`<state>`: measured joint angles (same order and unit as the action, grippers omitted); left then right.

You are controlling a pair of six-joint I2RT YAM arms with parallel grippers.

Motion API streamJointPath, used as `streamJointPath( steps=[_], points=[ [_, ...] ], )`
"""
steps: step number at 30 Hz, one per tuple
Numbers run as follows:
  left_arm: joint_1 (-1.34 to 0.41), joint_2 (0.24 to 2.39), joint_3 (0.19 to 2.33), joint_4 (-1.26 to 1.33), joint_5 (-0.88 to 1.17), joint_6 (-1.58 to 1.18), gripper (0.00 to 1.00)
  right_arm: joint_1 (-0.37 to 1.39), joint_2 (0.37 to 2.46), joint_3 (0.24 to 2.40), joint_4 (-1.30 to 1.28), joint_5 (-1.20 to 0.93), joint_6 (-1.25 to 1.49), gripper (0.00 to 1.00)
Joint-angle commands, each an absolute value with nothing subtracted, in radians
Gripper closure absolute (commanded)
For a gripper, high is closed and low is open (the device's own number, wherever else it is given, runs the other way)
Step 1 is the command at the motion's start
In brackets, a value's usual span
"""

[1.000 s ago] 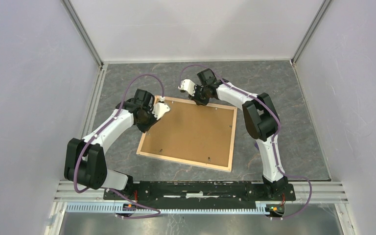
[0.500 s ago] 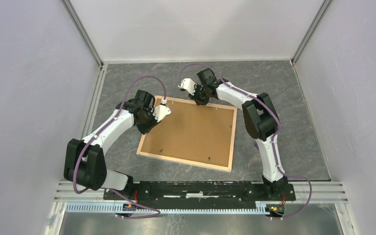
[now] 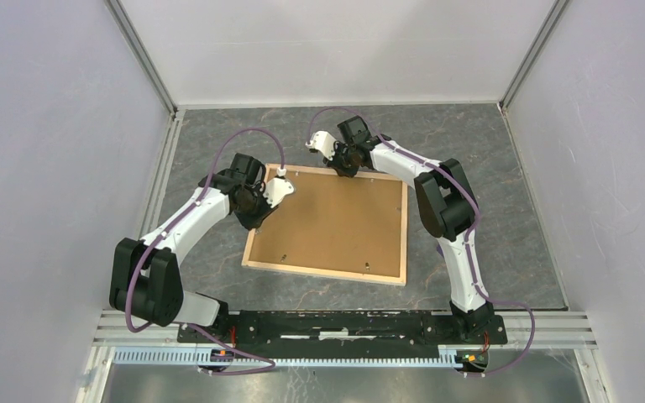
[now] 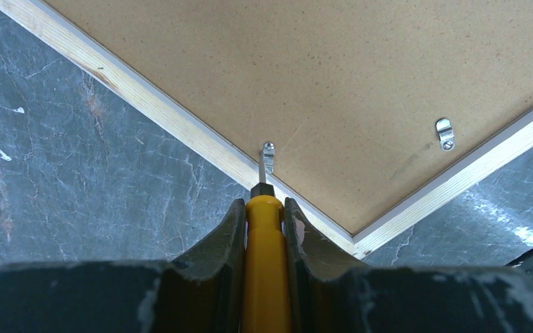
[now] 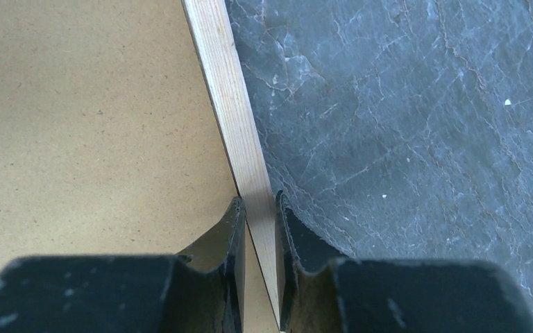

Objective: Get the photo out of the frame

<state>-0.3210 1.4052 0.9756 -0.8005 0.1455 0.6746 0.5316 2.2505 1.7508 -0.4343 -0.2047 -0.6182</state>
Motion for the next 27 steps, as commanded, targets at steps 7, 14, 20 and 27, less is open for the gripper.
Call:
streamJointPath(
  steps=[7,14,20,27],
  points=[
    [-0.295,1.413,0.952,-0.965,0.351,0.557,0.98,0.498,2.313,1.716,-0.426,-0.022,-0.539,1.00],
    [-0.295,1.410,0.940,-1.011,0.367,0.588,0.98,0.496,2.327,1.724,-0.424,0.041,-0.497,1.00],
    [-0.296,1.391,0.939,-1.040,0.387,0.621,0.98,0.496,2.331,1.723,-0.425,0.049,-0.465,1.00],
    [-0.295,1.377,0.939,-0.950,0.379,0.559,0.98,0.497,2.327,1.728,-0.443,-0.023,-0.463,1.00]
  ],
)
